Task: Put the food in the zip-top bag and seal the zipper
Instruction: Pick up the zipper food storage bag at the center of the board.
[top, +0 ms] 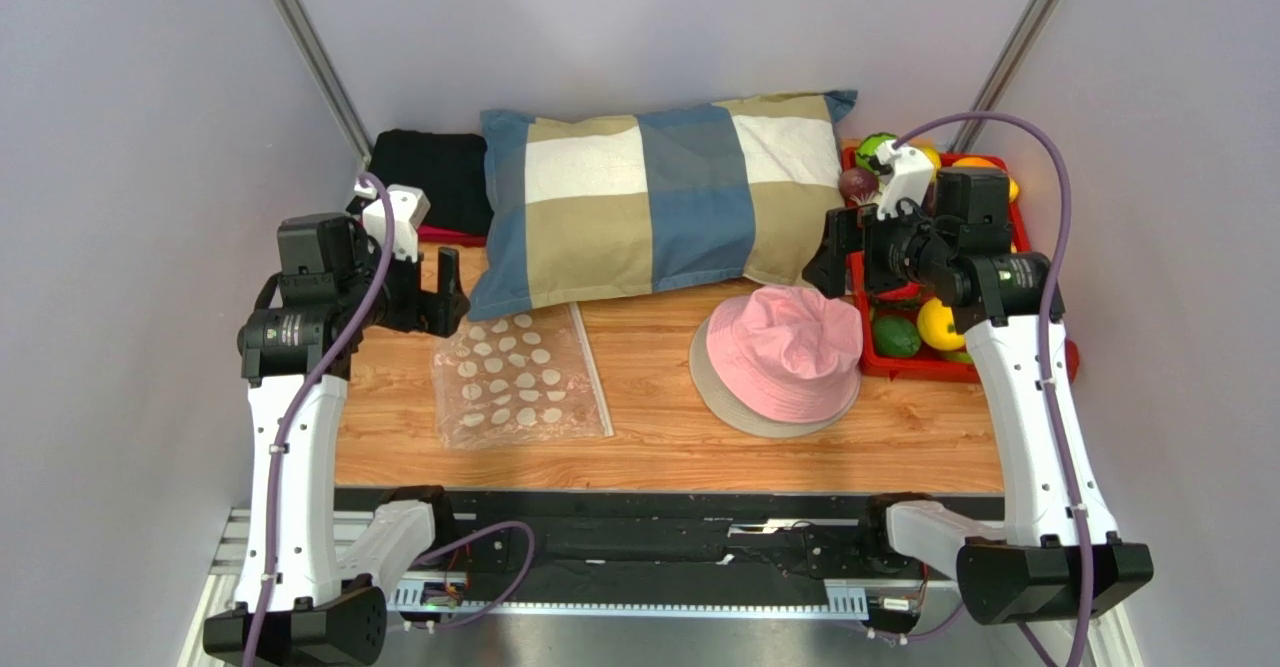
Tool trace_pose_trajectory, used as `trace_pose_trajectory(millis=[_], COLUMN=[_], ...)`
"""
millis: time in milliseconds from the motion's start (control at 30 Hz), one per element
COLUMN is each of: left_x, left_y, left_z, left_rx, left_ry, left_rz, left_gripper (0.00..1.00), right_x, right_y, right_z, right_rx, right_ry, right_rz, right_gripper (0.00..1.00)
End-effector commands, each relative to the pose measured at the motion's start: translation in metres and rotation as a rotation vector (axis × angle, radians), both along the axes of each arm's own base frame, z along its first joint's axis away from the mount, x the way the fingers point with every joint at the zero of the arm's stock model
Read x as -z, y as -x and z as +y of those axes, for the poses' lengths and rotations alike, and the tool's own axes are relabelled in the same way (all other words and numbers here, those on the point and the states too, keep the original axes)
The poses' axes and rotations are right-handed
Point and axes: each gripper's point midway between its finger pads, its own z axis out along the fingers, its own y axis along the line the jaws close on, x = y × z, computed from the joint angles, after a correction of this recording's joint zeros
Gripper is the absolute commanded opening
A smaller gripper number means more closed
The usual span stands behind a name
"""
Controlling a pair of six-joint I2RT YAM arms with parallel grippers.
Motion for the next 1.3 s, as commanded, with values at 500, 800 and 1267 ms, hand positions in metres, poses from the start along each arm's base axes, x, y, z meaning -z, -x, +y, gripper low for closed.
trace_pose_trajectory(millis=[500, 800, 1267], left_x=[-0.048, -0.045, -0.032], left_y=[-0.008, -0.013, -0.020], left_z=[0.021, 0.017, 0.017], left_rx=[-0.321, -0.358, -0.378], left_ry=[0.138, 0.211, 0.232], left_rz=[-0.215, -0.191, -0.164], left_gripper=[0.99, 0.99, 0.99], right_x=[0.045, 0.141, 0.225], right_y=[-0.006, 0.031, 0.020], right_z=[0.217, 0.316, 0.346], right_rx=[-0.456, -0.599, -0.514], right_ry=[0.011, -0.015, -0.044], right_rz=[0.021, 0.284, 0.444], right_gripper=[0.98, 0.70, 0.64])
